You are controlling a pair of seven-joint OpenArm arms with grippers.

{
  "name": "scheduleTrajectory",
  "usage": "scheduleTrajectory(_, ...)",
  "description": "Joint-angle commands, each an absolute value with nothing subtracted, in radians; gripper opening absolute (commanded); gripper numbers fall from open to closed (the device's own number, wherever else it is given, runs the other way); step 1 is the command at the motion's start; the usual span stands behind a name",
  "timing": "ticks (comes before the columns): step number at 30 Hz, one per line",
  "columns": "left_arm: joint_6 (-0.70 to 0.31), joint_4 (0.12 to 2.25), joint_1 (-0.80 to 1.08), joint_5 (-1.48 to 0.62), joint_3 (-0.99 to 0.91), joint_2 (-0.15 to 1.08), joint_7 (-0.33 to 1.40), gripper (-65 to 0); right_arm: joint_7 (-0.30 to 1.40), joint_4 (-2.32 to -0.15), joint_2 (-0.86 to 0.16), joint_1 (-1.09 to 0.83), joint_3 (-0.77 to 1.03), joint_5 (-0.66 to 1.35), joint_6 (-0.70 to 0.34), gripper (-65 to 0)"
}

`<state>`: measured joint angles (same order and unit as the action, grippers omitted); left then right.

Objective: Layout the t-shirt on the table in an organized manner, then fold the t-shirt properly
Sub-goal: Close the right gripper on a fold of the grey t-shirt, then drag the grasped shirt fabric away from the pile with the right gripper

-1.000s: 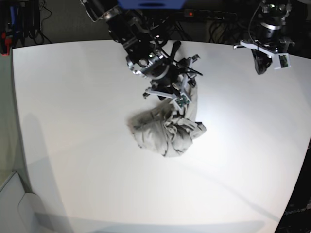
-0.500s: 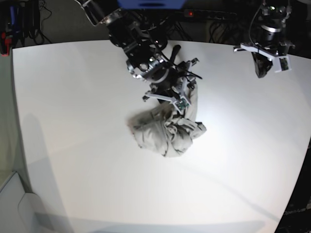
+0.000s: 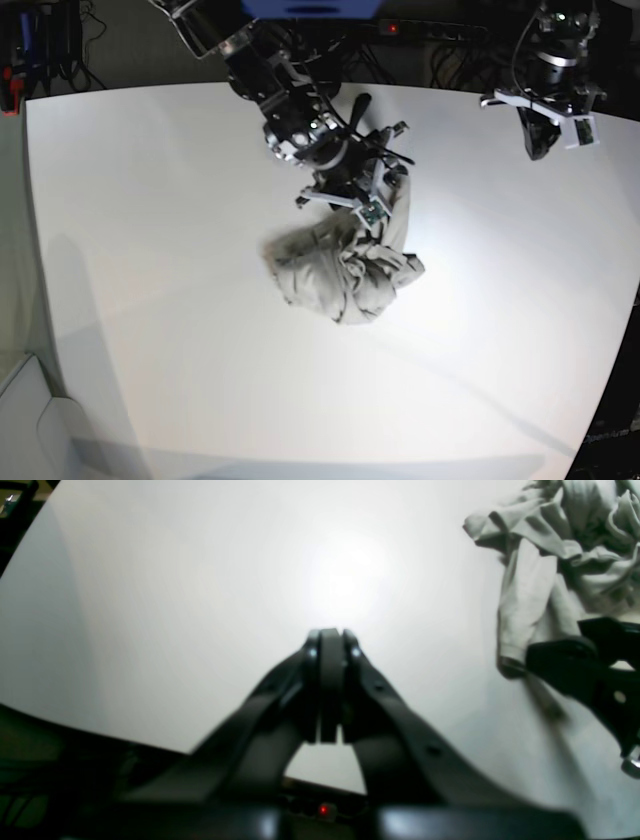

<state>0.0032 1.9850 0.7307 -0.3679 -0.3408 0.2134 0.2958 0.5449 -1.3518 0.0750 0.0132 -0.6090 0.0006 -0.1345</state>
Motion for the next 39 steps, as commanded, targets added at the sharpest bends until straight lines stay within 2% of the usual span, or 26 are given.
scheduleTrajectory(1,0.004,2.002,0.736,-0.369,-0.348,0.220,0.272,-64.8,0.564,-1.357,0.084,0.015,-0.610,0.007,-0.156,-48.5)
scheduleTrajectory(4,0.004,2.002,0.736,-0.369,-0.348,0.220,0.272,-64.8,0.565,-1.360,0.084,0.015,-0.610,0.007,-0.156,-65.0)
scheduleTrajectory(9,0.004,2.002,0.736,-0.369,-0.348,0.220,0.272,-64.8,0.570,-1.380,0.084,0.015,-0.610,0.007,-0.156,-65.0)
scheduleTrajectory(14,0.004,2.002,0.736,-0.369,-0.348,0.220,0.272,-64.8,0.576,-1.515,0.077,-0.013,-0.610,0.007,-0.156,-65.0)
scheduleTrajectory(27,0.004,2.005,0.736,-0.369,-0.348,0.220,0.272,-64.8,0.742,-1.825,0.053,-0.018,-0.579,0.005,-0.156,-65.0)
scheduleTrajectory(39,0.004,2.005,0.743,-0.369,-0.348,0.222,0.269,-64.8,0.826,-1.979,0.022,0.001,-0.526,0.005,-0.156,-65.0)
